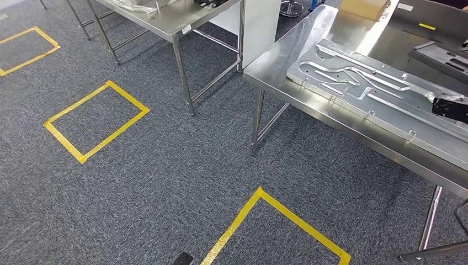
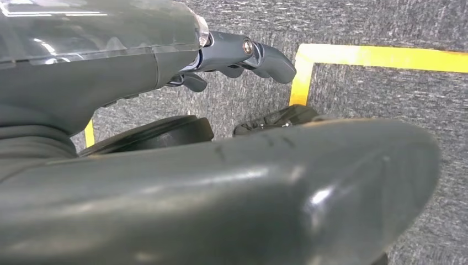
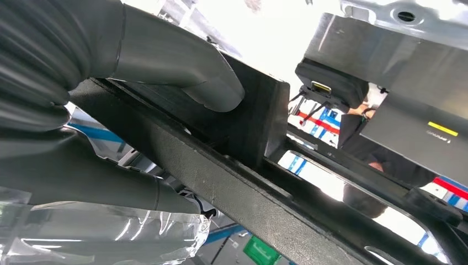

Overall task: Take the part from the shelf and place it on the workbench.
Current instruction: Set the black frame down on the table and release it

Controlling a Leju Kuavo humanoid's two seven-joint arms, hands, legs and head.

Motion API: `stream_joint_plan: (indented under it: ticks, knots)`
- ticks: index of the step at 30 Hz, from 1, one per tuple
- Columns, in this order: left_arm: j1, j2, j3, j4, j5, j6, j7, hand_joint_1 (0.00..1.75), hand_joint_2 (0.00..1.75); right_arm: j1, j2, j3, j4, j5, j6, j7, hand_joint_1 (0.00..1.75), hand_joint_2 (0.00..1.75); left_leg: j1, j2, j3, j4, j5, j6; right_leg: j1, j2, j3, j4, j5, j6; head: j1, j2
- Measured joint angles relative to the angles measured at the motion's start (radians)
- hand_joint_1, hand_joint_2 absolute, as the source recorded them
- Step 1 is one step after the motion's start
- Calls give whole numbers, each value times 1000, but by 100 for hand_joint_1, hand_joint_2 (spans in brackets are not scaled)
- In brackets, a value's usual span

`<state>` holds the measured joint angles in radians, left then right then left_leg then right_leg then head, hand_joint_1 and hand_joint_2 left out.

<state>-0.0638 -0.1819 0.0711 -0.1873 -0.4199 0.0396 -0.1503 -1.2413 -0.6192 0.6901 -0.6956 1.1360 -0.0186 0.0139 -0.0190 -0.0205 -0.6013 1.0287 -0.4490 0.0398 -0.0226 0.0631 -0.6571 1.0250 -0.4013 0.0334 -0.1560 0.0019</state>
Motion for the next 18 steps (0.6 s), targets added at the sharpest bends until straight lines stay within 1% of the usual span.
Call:
stream_joint_plan:
  ticks: [4,10,13,14,15,16,17,18]
  knots:
    - [-1,-4,0,0,-8,3,2,0,0,33,-30,-23,-37,-13,0,1,175,175,-1,-1,-2,1,0,1,-1,0,-1,0,1,1,0,0]
    - [0,-4,0,0,-7,10,-8,0,0,53,-33,-28,-43,-13,-1,-4,175,175,-5,-1,-4,4,2,4,-8,1,-2,-1,4,6,0,0]
    - [0,-4,0,0,-7,10,-9,0,0,56,-34,-30,-43,-13,-1,-4,175,175,-8,0,-6,5,4,10,-10,2,-3,-4,9,12,0,0]
    - [0,-5,0,0,-7,10,-9,0,0,57,-36,-31,-43,-13,-2,-4,175,175,-6,2,-4,0,9,13,-9,6,-2,-7,11,16,0,0]
    - [-1,-6,0,0,-6,10,-10,0,0,58,-38,-33,-44,-13,-4,-4,175,175,-4,7,-2,-8,15,17,-9,3,-4,-6,9,19,0,0]
    - [-1,-7,0,0,-6,10,-11,0,0,59,-41,-36,-44,-12,-8,-4,175,175,-2,13,1,-19,22,22,-8,-6,-10,5,-3,22,0,0]
    - [-1,-9,1,0,-6,10,-14,0,0,61,-43,-38,-44,-12,-16,-2,175,175,1,20,3,-29,28,25,-7,-19,-23,36,-26,24,0,0]
    - [0,-10,1,0,-6,11,-16,0,0,65,-45,-41,-44,-11,-27,0,175,175,2,28,4,-34,32,27,-8,-35,-46,87,-59,26,0,0]
